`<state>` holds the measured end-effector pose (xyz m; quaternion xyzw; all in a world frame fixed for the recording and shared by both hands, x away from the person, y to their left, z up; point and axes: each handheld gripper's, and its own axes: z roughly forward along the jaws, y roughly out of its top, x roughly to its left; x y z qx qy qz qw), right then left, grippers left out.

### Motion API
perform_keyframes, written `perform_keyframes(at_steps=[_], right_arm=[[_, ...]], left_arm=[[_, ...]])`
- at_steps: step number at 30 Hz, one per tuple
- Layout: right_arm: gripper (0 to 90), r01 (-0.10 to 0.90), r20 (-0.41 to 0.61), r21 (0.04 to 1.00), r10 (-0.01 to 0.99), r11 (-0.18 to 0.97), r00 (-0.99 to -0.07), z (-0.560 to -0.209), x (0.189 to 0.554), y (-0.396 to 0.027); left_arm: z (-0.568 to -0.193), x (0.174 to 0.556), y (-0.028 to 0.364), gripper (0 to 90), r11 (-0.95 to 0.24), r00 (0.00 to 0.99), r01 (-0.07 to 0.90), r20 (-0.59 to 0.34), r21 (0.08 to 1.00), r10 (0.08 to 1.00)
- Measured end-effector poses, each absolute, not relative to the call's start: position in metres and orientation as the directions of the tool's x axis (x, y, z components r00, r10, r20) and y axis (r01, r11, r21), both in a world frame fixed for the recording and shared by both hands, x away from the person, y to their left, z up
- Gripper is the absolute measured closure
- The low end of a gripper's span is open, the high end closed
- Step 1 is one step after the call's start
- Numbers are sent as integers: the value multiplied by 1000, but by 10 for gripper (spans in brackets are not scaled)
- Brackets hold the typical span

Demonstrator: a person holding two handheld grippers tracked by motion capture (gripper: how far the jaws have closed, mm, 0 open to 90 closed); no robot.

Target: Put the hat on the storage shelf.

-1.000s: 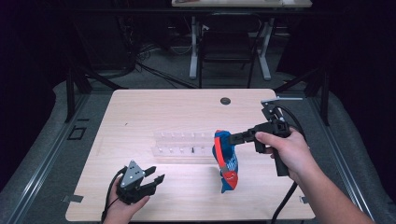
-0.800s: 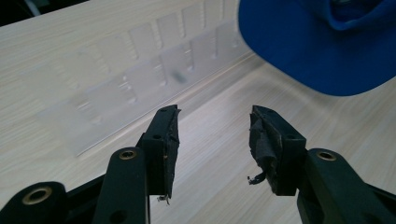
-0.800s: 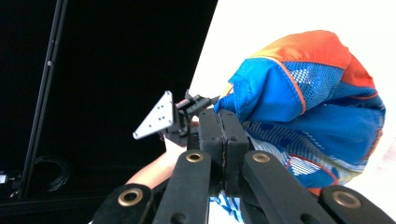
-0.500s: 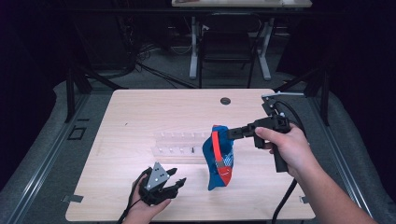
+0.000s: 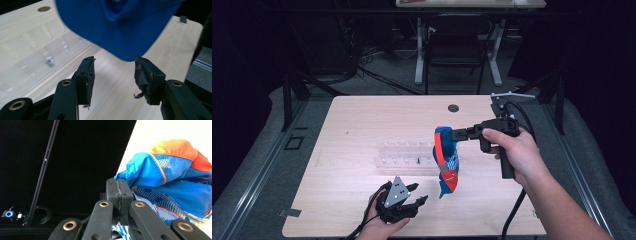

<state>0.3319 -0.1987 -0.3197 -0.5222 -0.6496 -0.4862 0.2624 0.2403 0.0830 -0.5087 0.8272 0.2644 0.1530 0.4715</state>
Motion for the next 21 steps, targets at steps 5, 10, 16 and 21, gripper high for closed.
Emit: perform_keyframes(at_steps=[5,10,16,21], right_arm=[[900,932,855,362,404,-16,-325,-318,335,-189],[900,933,860,361,390,-10,-329,-317,337,-180],[900,931,858,365,388,0,-336,-316,338,-174],[900,931,860,364,387,-7,-333,-316,338,-173]], left_arm=[[-503,237,81,497,-406,819,279,6,870,574],[-499,236,78,500,-400,823,264,11,878,567],[-498,239,70,541,-409,820,255,28,876,572],[-499,243,67,604,-415,809,261,37,872,587]])
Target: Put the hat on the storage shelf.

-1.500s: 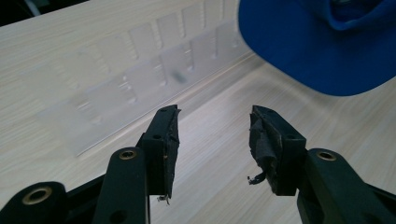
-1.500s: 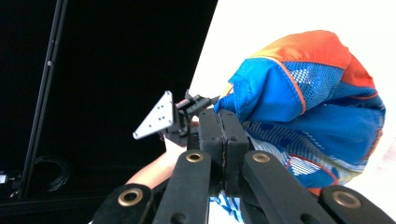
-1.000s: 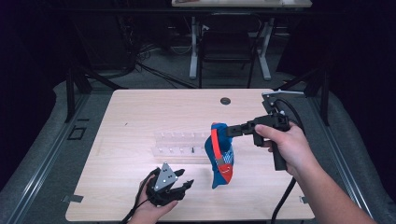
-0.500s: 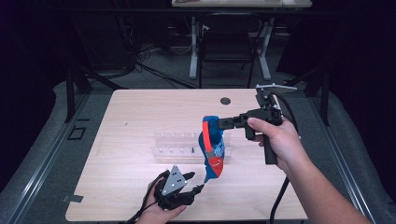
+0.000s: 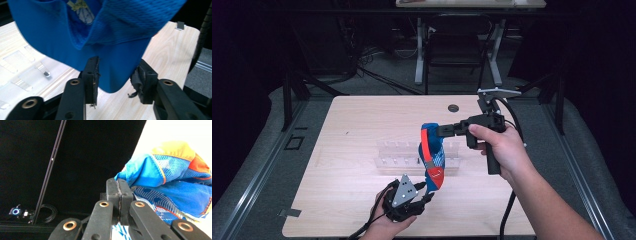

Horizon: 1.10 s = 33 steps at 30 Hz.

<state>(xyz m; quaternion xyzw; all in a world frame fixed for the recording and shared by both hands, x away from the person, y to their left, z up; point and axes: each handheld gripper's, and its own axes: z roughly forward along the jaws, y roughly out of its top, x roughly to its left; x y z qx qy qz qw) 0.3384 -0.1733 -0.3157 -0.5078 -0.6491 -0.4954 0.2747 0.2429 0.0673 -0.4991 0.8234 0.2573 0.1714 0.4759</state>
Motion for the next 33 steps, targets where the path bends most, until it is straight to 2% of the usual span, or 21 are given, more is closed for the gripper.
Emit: perform_keyframes(at_steps=[8,13,18,33], right_arm=[[900,930,857,367,390,-6,-336,-316,339,-174],[900,930,857,367,391,-8,-335,-317,340,-175],[900,928,859,371,387,-20,-335,-315,339,-177],[900,926,855,376,398,-35,-332,-318,341,-184]], left_arm=[[-499,246,70,802,-409,785,272,45,871,618],[-497,246,76,859,-402,776,268,52,875,629],[-491,244,82,877,-411,773,251,74,876,630],[-480,254,93,880,-382,762,260,54,887,645]])
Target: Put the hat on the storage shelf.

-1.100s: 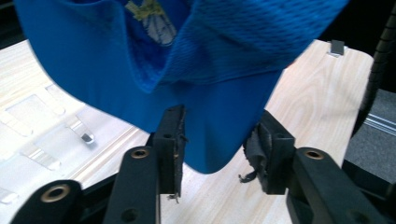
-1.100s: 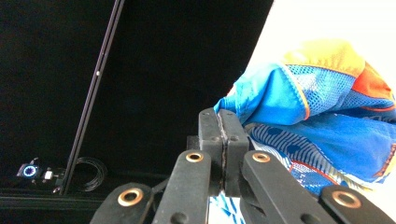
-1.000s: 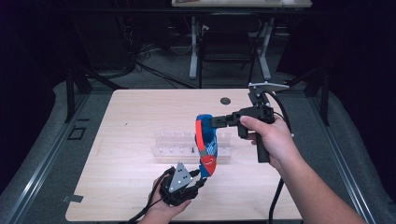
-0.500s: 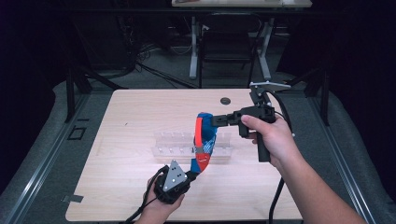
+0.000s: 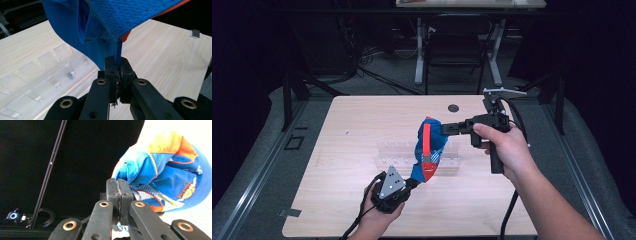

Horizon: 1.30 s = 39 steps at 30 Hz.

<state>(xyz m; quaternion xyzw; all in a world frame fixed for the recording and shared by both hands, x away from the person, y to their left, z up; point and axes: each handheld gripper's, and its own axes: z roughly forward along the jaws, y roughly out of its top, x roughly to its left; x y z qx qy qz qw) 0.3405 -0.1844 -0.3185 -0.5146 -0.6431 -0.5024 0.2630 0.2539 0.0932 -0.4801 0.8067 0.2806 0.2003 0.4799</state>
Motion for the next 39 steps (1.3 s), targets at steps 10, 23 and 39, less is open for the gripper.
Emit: perform_keyframes(at_steps=[10,23,39], right_arm=[[900,923,852,380,409,-56,-326,-324,342,-187],[900,918,835,390,448,-73,-319,-338,352,-183],[900,915,834,383,474,-128,-283,-352,367,-186]], left_arm=[[-470,272,105,880,-360,737,256,60,897,673],[-475,294,107,880,-375,703,257,94,891,705],[-488,311,97,880,-390,692,268,106,881,714]])
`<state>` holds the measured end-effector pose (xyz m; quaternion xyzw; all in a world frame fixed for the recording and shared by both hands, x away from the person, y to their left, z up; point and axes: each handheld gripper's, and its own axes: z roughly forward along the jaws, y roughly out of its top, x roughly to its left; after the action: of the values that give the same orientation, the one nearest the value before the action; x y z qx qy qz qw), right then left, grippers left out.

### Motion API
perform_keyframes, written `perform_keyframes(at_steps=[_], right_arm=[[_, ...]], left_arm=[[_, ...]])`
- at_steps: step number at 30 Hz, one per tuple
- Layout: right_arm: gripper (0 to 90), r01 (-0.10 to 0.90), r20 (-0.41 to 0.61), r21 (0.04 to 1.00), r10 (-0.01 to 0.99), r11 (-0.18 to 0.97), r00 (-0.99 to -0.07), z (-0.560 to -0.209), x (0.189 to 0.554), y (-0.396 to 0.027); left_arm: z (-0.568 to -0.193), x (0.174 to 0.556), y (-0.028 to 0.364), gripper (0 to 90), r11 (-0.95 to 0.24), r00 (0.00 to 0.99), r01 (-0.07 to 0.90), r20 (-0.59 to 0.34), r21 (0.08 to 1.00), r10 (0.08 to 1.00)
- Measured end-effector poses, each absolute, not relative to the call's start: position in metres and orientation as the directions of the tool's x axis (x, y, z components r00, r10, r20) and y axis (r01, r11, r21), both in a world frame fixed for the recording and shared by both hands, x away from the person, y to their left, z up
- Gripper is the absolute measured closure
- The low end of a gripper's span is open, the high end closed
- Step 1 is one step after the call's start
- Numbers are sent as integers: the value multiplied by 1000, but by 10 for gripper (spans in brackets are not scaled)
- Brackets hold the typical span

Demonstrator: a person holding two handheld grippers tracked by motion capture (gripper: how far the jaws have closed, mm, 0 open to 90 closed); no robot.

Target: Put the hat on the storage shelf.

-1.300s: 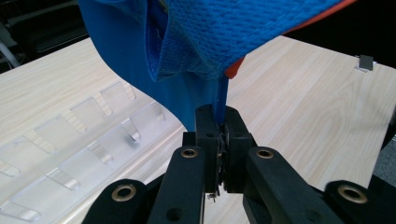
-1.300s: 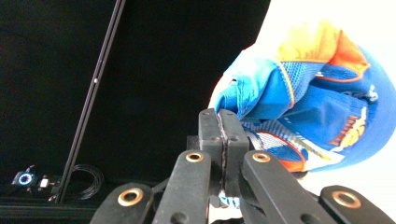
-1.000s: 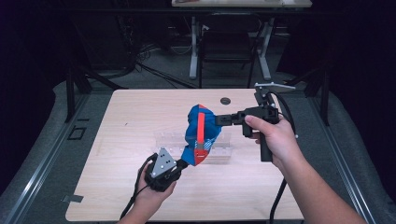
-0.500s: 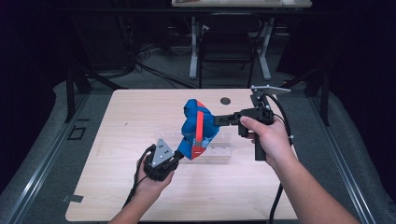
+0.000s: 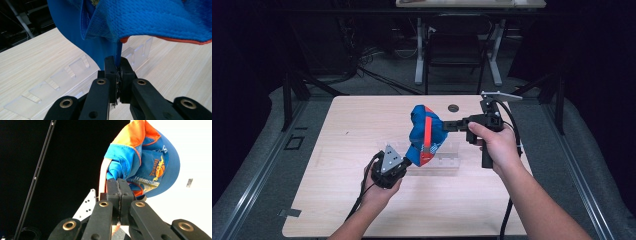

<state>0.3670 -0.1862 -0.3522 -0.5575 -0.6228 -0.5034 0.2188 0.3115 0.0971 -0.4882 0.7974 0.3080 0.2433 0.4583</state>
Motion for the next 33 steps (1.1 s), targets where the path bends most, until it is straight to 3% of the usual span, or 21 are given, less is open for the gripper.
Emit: perform_keyframes(at_steps=[7,11,19,33], right_arm=[[884,917,837,374,476,-138,-270,-356,369,-190],[884,918,839,373,472,-137,-270,-356,369,-191],[884,913,836,379,478,-149,-269,-355,366,-203],[873,904,819,392,513,-172,-258,-359,363,-222]], left_arm=[[-493,313,95,882,-402,678,274,121,874,725],[-499,318,99,882,-371,675,312,71,875,734],[-507,317,95,882,-392,674,318,85,863,734],[-522,318,100,881,-355,668,364,25,861,744]])
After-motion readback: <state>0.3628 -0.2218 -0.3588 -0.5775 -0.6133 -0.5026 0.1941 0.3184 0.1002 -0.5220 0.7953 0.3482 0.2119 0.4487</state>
